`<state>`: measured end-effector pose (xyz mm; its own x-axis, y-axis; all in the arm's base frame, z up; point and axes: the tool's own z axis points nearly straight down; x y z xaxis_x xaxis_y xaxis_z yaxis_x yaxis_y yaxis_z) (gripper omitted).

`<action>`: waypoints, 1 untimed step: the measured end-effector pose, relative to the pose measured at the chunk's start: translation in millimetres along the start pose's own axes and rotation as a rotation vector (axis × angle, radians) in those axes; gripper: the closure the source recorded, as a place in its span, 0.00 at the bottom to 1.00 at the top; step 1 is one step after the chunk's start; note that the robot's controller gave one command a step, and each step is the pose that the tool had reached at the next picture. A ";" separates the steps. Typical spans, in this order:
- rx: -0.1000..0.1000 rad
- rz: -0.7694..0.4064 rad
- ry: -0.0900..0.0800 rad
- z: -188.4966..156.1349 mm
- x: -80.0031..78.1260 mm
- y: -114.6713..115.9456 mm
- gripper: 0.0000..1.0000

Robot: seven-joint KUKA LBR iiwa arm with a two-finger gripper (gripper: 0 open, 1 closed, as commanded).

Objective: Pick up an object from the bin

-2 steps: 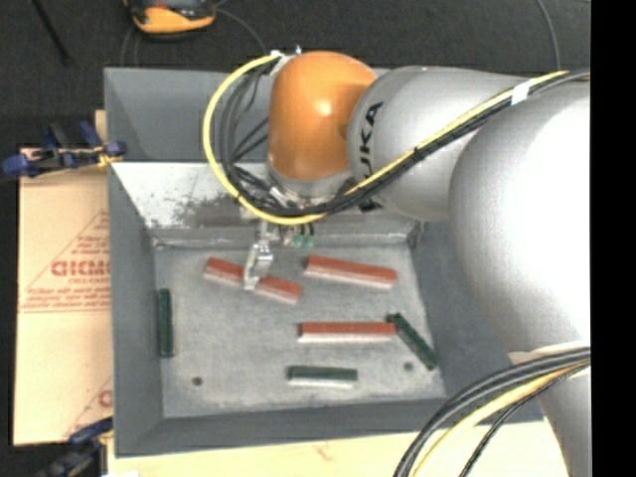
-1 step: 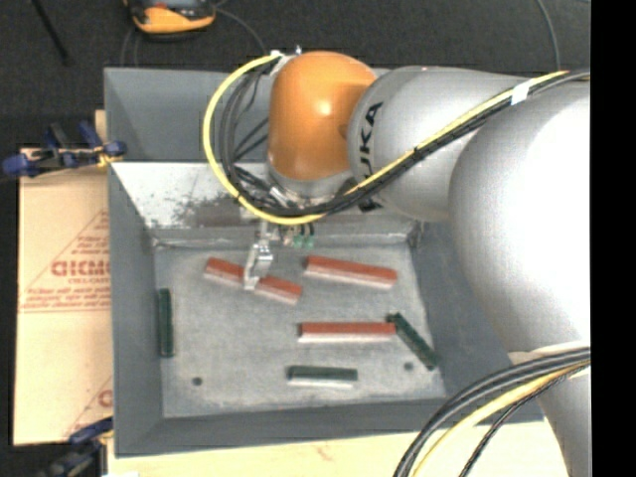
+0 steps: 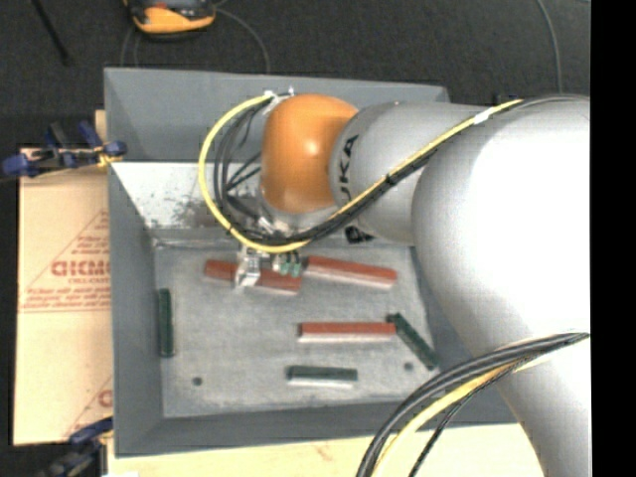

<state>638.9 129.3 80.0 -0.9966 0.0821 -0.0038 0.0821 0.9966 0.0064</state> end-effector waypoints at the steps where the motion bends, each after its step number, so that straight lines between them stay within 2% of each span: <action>1: 0.000 0.001 0.000 -0.1 -0.1 0.0 1.00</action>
Offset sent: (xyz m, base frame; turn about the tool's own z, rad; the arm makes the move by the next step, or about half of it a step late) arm 0.0133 0.0074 0.1501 -0.0429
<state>639.0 129.3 80.1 -0.9966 0.0826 -0.0043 0.0826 0.9966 0.0066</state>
